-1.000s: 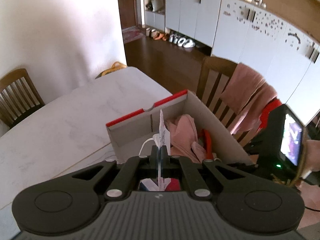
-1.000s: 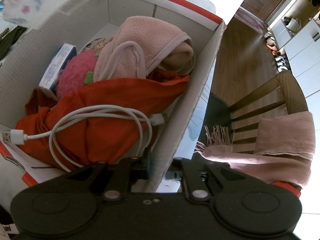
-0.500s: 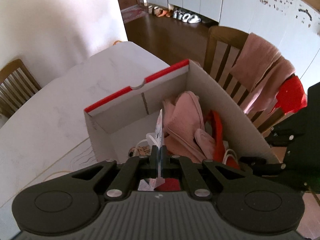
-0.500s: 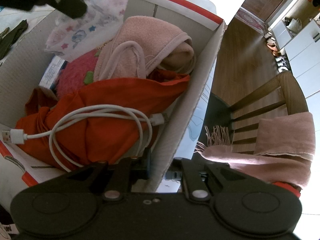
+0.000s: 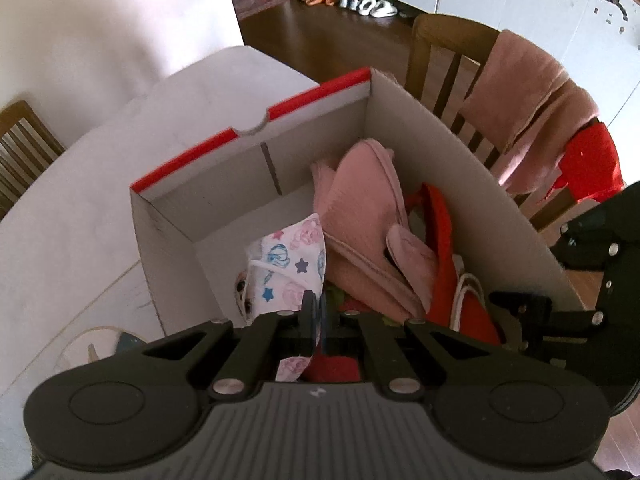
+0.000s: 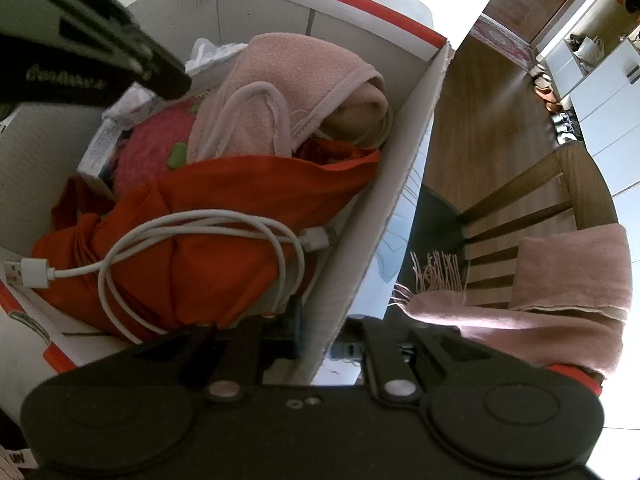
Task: Organize objects
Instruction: 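Lower the mask into the box and open the left gripper, then return the left tool to the table above the black gloves, then close the left gripper on the black gloves and lift them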
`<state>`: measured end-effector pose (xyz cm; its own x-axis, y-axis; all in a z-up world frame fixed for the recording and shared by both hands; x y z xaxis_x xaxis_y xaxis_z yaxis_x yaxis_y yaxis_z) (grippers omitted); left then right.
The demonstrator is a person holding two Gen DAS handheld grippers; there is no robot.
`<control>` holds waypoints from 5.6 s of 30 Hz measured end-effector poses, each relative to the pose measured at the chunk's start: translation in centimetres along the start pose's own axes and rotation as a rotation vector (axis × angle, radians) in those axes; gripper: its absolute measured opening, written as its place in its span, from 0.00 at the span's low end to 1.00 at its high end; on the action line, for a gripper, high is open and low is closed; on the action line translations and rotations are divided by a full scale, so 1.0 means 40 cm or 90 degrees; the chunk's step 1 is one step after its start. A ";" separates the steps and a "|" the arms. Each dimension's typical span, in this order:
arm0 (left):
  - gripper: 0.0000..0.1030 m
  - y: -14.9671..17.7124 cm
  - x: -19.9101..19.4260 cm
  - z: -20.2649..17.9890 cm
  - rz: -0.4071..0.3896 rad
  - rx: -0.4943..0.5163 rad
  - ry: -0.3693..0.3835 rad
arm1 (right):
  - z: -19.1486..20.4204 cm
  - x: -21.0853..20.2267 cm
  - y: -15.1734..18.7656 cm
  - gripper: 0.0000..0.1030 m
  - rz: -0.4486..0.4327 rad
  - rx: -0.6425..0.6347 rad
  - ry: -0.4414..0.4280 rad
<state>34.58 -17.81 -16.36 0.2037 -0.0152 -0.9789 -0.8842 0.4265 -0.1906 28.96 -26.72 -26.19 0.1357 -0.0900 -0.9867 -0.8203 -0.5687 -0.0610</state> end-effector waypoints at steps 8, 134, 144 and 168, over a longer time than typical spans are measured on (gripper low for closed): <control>0.02 0.023 0.010 -0.007 0.002 0.015 0.004 | 0.002 0.001 -0.001 0.09 0.000 0.000 0.000; 0.15 0.680 0.090 0.750 -0.025 -0.554 -0.088 | 0.031 -0.022 -0.006 0.12 0.028 -0.004 0.024; 0.11 0.671 0.012 0.712 -0.040 -0.524 -0.057 | 0.029 -0.011 -0.004 0.12 0.026 -0.006 0.023; 0.10 0.616 -0.146 0.514 -0.066 -0.398 0.058 | 0.030 0.000 -0.008 0.12 0.019 -0.013 0.018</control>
<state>20.26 11.39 -13.83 0.2885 -0.1166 -0.9504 -0.9458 -0.1896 -0.2638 28.56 -25.53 -26.36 0.1273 -0.1307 -0.9832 -0.8132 -0.5814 -0.0280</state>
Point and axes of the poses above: each gripper's, at about its wrist camera, not at the fingertips, and x roughly the way its jaws point, z to its left, y to its underside, the point moved 5 cm from there along x, roughly the way its jaws point, and after that the axes turned 12 degrees about z, right-handed, at the moved point
